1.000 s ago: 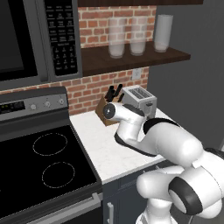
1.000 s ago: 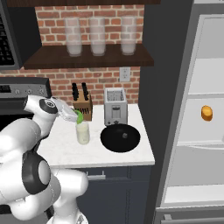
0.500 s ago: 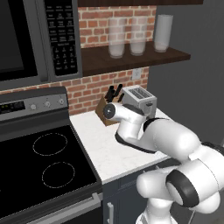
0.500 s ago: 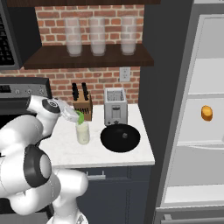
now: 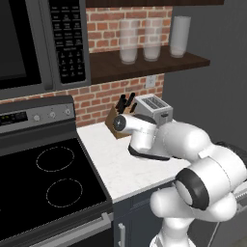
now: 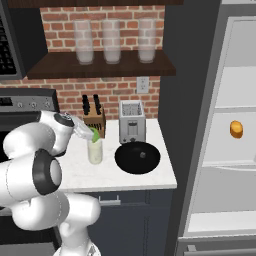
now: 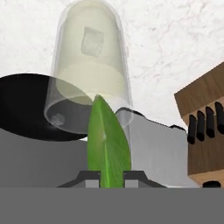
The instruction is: Grab a lemon wedge from the fridge and one ice cube from the ice bowl, and put them in the glass of lemonade.
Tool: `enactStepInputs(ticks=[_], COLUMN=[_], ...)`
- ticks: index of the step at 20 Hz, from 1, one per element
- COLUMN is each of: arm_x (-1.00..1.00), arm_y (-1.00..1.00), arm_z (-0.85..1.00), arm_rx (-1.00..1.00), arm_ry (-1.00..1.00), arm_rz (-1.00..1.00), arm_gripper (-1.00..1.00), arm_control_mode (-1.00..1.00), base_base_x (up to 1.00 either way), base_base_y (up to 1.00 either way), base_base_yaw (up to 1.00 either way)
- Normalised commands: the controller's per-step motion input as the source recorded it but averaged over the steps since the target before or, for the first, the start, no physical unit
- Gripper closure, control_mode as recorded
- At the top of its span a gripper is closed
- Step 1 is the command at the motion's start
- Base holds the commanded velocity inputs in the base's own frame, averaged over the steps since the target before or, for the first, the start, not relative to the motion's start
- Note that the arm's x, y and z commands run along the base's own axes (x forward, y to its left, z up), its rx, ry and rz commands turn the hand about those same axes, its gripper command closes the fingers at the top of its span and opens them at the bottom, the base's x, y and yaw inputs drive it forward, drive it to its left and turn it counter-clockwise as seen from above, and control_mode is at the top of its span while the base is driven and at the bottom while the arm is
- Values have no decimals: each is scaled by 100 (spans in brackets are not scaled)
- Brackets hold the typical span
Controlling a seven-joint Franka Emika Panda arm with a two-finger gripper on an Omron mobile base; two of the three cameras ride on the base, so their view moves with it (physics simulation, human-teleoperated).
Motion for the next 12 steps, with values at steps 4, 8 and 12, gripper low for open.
enactStepInputs(ticks=[4,8,12], arm_x=[4,0,-6], arm_y=[0,0,0], arm_z=[-19,-11,0], arm_rx=[0,0,0], arm_ry=[0,0,0], arm_rz=[0,0,0], arm_gripper=[100,100,100], arm_control_mode=[-100,-100,-100], base_base_x=[0,0,0], base_base_y=[0,0,0], base_base_yaw=[0,0,0])
